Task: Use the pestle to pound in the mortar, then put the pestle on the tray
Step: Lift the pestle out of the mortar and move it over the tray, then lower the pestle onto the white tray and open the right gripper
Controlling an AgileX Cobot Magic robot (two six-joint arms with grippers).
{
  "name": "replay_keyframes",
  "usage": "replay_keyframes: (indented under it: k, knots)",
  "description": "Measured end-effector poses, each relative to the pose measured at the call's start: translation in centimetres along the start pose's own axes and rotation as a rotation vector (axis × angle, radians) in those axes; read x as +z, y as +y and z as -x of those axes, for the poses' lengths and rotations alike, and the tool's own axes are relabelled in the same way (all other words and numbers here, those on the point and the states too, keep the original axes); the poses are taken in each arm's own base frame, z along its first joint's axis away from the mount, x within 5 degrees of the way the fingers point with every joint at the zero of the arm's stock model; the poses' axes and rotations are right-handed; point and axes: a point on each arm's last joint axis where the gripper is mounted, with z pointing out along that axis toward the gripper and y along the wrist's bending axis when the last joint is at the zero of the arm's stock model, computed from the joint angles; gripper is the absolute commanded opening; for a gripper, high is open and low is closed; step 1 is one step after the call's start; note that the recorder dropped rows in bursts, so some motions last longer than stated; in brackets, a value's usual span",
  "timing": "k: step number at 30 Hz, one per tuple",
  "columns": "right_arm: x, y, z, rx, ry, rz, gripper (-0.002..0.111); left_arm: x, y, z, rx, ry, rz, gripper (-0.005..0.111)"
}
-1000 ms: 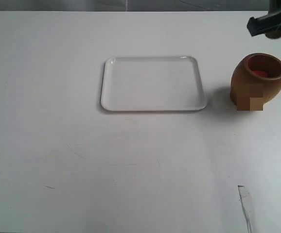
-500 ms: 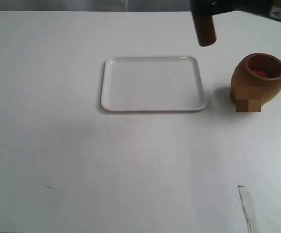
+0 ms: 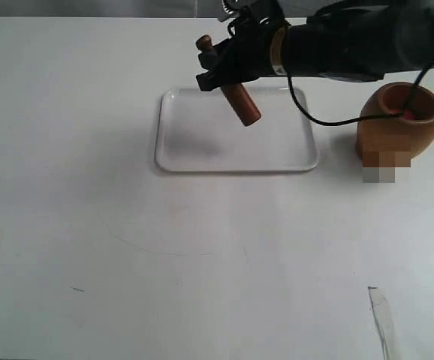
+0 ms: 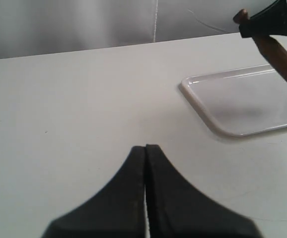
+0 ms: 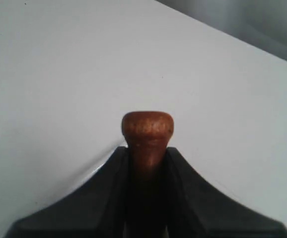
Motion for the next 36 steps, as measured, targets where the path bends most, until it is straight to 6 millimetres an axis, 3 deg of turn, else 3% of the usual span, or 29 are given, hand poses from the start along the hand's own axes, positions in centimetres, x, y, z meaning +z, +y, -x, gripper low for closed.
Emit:
replay_keyframes:
  k: [8, 19, 36]
  knots:
    - [2.5, -0.4, -3.4, 0.043, 0.092, 0.01, 0.0, 0.0, 0.0, 0.0, 0.0, 0.0, 0.0, 0.0]
    - [3.8, -0.2, -5.7, 0.076, 0.15, 0.028, 0.0, 0.0, 0.0, 0.0, 0.0, 0.0, 0.0, 0.0]
    - [4.1, 0.0, -6.0, 0.093, 0.158, 0.027, 0.001, 0.0, 0.0, 0.0, 0.0, 0.0, 0.0, 0.0]
